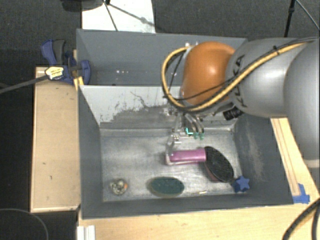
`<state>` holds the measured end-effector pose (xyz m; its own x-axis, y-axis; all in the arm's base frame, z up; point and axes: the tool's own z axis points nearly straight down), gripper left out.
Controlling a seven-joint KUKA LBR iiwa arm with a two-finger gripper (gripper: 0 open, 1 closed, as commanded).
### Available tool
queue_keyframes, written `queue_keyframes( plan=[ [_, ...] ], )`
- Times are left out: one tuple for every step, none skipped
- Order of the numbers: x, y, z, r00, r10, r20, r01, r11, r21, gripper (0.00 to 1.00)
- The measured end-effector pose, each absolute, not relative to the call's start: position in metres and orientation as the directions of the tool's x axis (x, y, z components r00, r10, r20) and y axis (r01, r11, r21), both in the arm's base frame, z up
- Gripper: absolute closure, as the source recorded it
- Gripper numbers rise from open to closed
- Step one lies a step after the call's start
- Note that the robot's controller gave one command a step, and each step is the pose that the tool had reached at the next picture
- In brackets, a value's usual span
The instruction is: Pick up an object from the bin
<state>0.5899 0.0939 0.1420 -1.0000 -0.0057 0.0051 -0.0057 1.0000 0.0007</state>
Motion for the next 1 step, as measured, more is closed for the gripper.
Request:
queue_keyframes(
  plan=[
    [0.5218, 0.0215, 0.0762, -1.000, -0.017, 0.011, -0.017, 1.000, -0.003, 0.00]
  ],
)
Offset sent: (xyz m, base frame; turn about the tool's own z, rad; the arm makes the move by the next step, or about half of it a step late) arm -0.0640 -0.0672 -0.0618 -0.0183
